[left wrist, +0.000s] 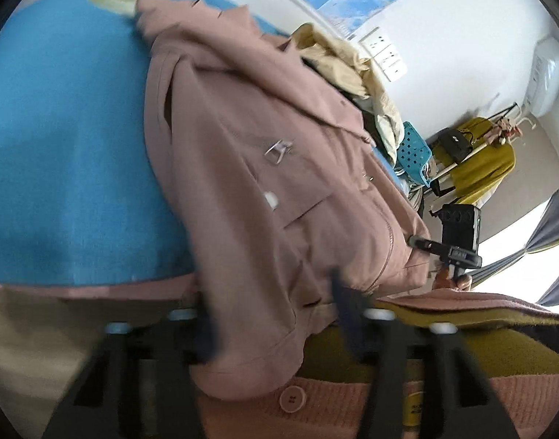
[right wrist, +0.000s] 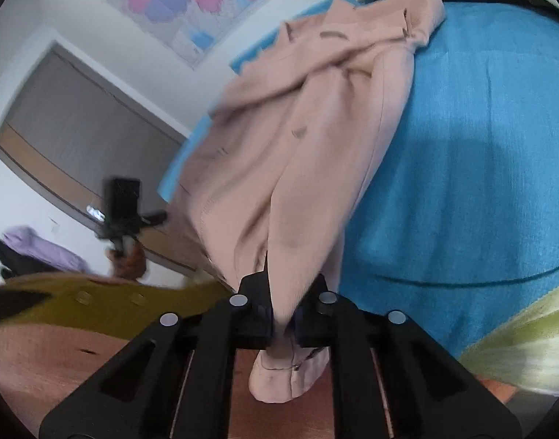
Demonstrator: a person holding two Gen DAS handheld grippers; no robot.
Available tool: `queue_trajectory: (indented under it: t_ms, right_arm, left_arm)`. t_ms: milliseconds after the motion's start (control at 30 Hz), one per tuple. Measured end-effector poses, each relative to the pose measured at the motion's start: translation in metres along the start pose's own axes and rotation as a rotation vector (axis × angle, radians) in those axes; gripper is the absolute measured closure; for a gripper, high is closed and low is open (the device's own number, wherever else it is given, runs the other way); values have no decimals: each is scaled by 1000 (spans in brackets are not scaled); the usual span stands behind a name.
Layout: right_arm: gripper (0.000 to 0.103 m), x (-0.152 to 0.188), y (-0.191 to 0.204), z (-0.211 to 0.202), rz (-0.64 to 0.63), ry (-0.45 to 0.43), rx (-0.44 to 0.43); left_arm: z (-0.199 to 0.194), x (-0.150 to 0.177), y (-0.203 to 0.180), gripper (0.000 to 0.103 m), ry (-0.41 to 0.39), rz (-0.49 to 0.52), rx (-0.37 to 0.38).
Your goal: Fold large clothes
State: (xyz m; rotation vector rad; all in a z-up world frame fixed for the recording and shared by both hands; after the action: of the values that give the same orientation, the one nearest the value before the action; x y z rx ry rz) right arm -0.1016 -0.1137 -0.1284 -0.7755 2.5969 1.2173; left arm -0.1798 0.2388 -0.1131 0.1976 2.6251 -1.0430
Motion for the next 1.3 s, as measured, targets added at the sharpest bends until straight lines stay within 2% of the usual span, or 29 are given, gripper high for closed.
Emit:
queue_trajectory:
  t_ms: [33, 100, 267, 367, 633, 733, 833, 967, 1100, 1167, 1233, 1300]
  right_arm:
    - [97, -3, 3, -7, 0, -26, -18]
    - [98, -9, 11, -17, -12, -65, -37]
    - [98, -44, 26, -56, -21, -203, -110]
    - [98, -67, 30, -70, -23, -255, -126]
    - [98, -150, 22, -79, 32, -301, -176]
    - [98, -181, 9, -79, 61, -320, -159]
    - [98, -222, -11, -77, 118, -332, -178]
    - [97, -261, -36, -74, 184, -331, -180]
    - [97, -293, -72, -58, 266, -301, -109]
    - [93, -303, -92, -46, 320, -278, -75]
    - [90, -308, -109, -36, 363, -258, -52]
    - [78, -311, -121, -28, 381, -236, -17]
  left_arm:
    - [-5, -3, -3, 101, -20, -3, 4]
    - [-19, -10, -7, 100, -67, -12, 30]
    - [-48, -33, -24, 100, -153, 2, 32]
    - [-61, -49, -27, 100, -182, -38, 63]
    - [-96, -115, -10, 100, -244, -126, 91]
    - [-104, -156, 4, 100, -260, -136, 36]
    - [-104, -191, 14, 100, -253, -160, 5]
    - [-99, -243, 26, 100, -235, -170, -31]
    - [-78, -290, 49, 100, -189, -213, -89]
    - [-63, -305, 64, 100, -155, -239, -139]
    - [-50, -316, 79, 100, -126, -272, -151]
    - [-43, -321, 86, 96, -104, -278, -169]
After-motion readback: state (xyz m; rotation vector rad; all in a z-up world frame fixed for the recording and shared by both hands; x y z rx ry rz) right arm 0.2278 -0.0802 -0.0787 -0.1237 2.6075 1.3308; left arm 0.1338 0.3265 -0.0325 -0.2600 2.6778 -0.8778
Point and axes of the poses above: each gripper's, at about its wrist camera, not at the fingertips, and z roughly the way its jaws point, y to its left, x to its underside, the point moved 7 cm from there along z, roughly the way its jaws point, and after that the axes turned 12 degrees about y, right-handed, at the moved point
